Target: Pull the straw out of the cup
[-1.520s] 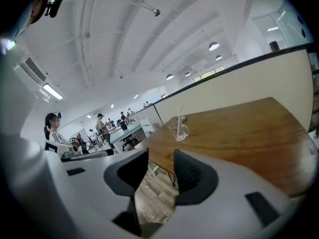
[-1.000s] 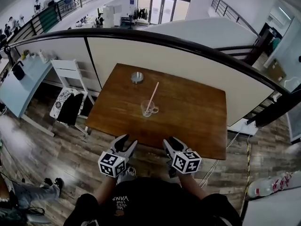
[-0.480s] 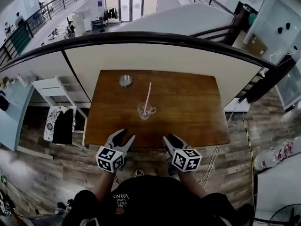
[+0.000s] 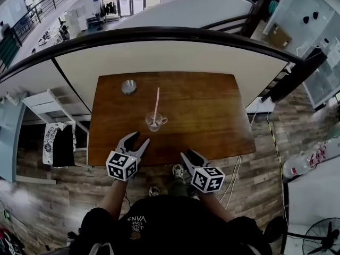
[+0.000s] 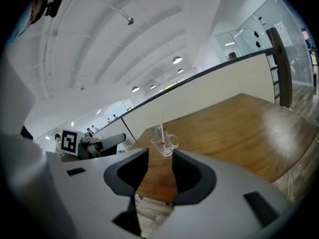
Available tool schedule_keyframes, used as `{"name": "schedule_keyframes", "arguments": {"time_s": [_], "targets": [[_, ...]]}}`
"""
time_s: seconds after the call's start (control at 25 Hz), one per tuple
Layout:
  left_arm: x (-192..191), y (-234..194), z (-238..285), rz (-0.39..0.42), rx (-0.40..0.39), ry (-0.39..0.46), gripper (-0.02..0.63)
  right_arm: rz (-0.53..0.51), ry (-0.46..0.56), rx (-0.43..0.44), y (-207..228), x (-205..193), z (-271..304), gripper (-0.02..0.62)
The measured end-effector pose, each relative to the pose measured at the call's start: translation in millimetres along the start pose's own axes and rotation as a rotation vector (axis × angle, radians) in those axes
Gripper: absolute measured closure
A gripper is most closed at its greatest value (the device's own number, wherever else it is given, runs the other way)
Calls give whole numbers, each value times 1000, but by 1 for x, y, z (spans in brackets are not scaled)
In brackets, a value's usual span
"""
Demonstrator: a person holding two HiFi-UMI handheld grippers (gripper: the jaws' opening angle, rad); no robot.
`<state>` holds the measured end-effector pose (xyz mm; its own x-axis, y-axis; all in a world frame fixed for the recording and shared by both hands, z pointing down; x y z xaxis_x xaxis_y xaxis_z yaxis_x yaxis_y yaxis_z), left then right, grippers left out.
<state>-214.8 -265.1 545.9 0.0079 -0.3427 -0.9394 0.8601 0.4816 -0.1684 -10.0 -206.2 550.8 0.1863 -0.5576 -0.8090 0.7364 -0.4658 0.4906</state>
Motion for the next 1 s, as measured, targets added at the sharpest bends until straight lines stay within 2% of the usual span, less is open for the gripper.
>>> {"name": "schedule_keyframes", "arguments": {"time_s": [0.68,1.0], "targets": [[15,-23,121,103,33,-118,428,-33,-117,75,58,36,42,468],[13,-34,166,139,43,-212,415,-41,-117,64,84,52,47,468]]}}
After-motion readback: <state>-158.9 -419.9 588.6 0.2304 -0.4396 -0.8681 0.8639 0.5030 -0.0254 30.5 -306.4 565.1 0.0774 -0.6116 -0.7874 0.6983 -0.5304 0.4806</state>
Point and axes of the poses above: the fingertips, and each gripper's own axes: z forward along the fingers, y to its right, x out of its top, the point moved 4 cm from there along -z, backward along the fingers, and after that the axes turned 9 degrees about x, right-handed, at the moved point
